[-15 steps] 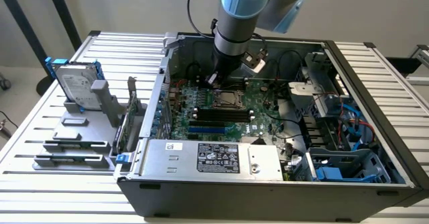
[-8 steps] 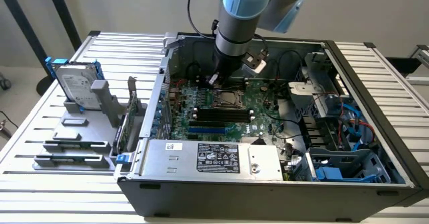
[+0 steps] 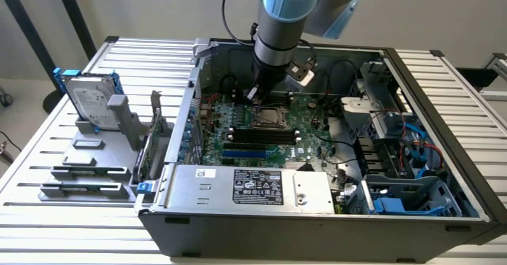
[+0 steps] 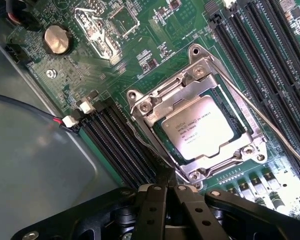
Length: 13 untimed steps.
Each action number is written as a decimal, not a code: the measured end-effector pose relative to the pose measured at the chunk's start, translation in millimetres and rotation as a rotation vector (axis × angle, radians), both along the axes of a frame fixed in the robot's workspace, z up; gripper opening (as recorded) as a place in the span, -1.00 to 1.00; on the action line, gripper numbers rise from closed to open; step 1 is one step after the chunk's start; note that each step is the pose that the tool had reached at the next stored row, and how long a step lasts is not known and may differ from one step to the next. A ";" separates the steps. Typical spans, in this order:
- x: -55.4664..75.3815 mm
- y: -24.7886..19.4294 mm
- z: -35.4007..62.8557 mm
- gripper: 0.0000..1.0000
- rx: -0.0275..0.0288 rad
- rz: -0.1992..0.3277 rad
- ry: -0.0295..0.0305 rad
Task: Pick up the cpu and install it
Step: 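Install the first cpu locking lever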
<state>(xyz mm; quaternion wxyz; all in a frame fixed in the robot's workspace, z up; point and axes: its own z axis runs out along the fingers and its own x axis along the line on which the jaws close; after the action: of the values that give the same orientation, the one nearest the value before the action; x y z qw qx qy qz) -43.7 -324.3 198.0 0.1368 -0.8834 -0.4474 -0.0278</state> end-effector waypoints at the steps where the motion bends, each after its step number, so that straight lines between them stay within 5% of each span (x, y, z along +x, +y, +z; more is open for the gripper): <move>1: 0.1 0.0 -0.2 -0.79 -0.0007 0.000 -0.0001; 13: 6.9 0.0 -1.5 -0.79 -0.0096 0.000 0.0002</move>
<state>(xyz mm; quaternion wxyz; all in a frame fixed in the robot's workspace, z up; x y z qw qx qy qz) -36.8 -324.3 196.6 0.1326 -0.8840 -0.4475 -0.0255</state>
